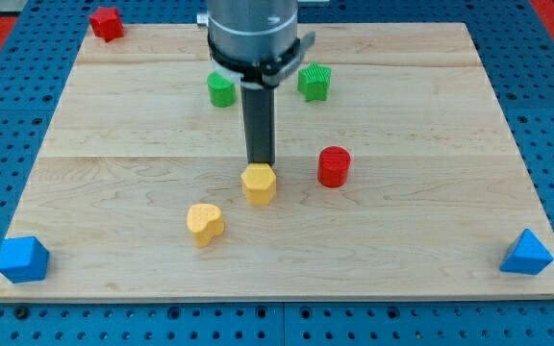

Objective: Slide red circle towards the center right

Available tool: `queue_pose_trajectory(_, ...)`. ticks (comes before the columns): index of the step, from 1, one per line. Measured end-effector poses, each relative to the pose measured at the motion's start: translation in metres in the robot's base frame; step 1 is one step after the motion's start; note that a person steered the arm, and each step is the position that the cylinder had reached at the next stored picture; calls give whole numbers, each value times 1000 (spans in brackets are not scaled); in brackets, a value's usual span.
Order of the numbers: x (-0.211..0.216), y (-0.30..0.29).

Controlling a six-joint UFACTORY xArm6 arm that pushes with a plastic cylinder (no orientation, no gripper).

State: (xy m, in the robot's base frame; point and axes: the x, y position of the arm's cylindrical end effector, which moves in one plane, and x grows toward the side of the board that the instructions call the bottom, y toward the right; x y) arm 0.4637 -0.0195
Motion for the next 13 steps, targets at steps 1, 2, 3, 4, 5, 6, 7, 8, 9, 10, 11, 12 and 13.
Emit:
queue_pose_trajectory(1, 34, 14)
queue_pose_trajectory(2, 40, 32)
queue_pose_trajectory(3, 28, 32)
queue_pose_trajectory(4, 9, 34)
queue_pose_trajectory(5, 8, 56)
queue_pose_trajectory(6, 11, 69)
queue_pose_trajectory(7, 11, 87)
queue_pose_trajectory(8, 11, 119)
queue_pose_trajectory(9, 11, 148)
queue_pose_trajectory(10, 11, 174)
queue_pose_trajectory(11, 10, 180)
queue_pose_trajectory(12, 8, 180)
queue_pose_trajectory(13, 8, 180)
